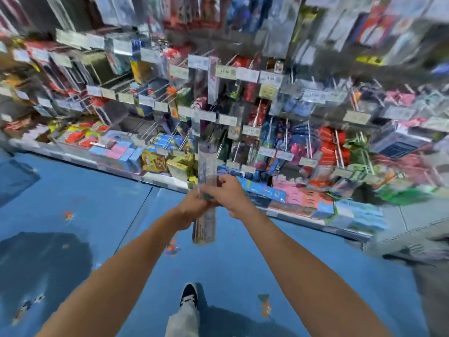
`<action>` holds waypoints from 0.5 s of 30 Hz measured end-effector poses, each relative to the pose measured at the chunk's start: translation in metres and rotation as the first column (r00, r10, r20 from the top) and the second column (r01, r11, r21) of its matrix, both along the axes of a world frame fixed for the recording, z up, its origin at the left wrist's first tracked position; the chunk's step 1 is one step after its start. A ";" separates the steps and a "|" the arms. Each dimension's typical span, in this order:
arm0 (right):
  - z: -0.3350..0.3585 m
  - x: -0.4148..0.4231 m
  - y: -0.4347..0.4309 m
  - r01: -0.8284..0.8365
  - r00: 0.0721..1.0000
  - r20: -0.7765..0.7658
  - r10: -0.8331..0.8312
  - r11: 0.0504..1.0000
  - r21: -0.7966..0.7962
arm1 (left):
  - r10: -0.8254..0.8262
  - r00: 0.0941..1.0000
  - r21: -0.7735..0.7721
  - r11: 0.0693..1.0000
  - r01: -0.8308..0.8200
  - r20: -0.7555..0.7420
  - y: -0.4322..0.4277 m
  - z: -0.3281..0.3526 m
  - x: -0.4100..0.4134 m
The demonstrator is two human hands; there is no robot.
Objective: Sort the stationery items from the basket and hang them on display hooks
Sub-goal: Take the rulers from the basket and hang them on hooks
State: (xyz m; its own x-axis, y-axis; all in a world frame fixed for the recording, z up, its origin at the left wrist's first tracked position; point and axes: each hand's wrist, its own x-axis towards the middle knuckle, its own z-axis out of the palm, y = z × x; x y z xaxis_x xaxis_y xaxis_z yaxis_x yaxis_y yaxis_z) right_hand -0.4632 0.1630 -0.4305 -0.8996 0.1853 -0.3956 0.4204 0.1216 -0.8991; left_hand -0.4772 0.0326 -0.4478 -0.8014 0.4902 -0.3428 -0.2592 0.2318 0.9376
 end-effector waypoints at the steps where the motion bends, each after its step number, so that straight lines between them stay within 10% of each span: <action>1: 0.004 -0.013 0.005 0.052 0.999 -0.017 -0.051 0.999 0.006 | -0.033 0.999 0.009 0.999 0.033 0.006 0.005 0.004 -0.019; 15: -0.025 -0.102 0.134 0.454 0.891 0.094 -0.444 0.869 -0.198 | -0.255 0.929 -0.049 0.959 0.278 0.269 0.115 -0.001 -0.164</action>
State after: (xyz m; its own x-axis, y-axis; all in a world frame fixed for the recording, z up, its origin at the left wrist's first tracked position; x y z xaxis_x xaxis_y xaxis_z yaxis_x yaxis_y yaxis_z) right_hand -0.5652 0.2973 -0.4554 -0.7198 0.4738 -0.5073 0.4242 -0.2783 -0.8618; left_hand -0.6416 0.1480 -0.4487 -0.5243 0.6335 -0.5690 -0.4063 0.4011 0.8210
